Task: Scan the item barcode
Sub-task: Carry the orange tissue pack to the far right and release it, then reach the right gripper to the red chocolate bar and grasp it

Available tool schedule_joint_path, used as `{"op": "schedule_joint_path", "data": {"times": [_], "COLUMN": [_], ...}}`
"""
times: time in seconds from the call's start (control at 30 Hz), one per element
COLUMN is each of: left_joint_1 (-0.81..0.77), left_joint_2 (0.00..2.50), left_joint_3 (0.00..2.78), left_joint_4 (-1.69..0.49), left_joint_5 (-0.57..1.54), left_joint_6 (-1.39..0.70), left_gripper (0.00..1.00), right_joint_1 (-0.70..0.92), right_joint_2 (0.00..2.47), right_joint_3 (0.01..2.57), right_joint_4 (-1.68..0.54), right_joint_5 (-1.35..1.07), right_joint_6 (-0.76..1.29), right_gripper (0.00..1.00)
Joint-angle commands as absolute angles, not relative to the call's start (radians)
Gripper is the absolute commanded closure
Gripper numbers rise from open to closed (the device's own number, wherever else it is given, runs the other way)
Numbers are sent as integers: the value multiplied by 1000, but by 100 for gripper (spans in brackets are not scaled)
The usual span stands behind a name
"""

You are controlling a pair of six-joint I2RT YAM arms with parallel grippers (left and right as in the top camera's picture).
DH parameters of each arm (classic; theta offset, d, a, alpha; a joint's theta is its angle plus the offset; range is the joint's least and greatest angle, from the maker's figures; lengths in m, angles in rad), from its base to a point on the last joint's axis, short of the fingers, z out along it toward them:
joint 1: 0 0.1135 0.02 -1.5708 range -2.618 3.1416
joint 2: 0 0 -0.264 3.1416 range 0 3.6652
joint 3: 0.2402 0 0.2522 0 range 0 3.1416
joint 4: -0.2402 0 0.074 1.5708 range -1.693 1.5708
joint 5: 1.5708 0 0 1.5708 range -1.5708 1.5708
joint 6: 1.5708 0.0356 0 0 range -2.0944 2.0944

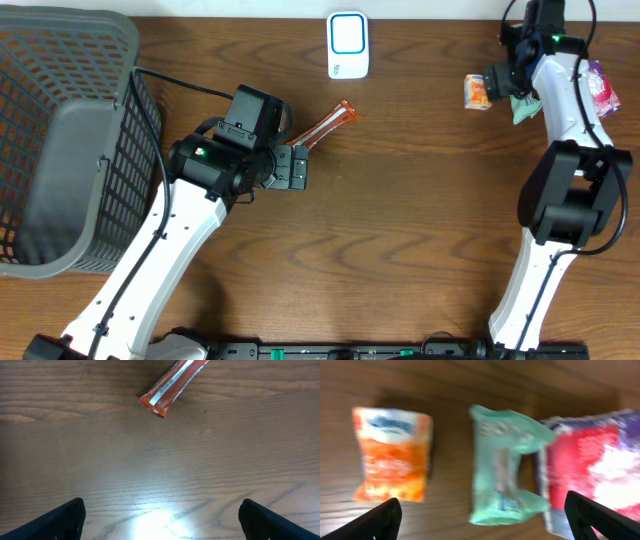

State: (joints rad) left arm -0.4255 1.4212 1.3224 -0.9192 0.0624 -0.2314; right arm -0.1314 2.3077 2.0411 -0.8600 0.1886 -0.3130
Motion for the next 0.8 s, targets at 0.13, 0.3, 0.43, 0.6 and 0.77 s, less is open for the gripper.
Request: {"op": "schedule_joint_path", "data": {"times": [0.13,0.3,0.43,0.6,0.77], "left_joint_1": [-421,-421,-421,-421,-421], "left_joint_2": [1424,1424,1424,1424,1424], "left_joint_3": [1326,1326,1326,1326,1326], "left_joint_4": [-923,-923,-923,-923,-923], "left_joint_5": [63,63,63,63,63], "left_joint_6": [-229,-229,-229,-229,-229], "left_gripper": [2,2,2,2,2], "right_joint_1": [-28,50,131,243,362], "right_joint_2": [2073,2002,2007,2014,2015], "right_joint_3": [2053,2053,2053,2051,2027], "right_joint_4": [-802,-852,-999,-1125,-1022], "right_joint_5": [57,-257,-467,-479,-513], "right_joint_6": [-220,-220,-222,-220,-42], "right_gripper": [1,1,1,1,1]}}
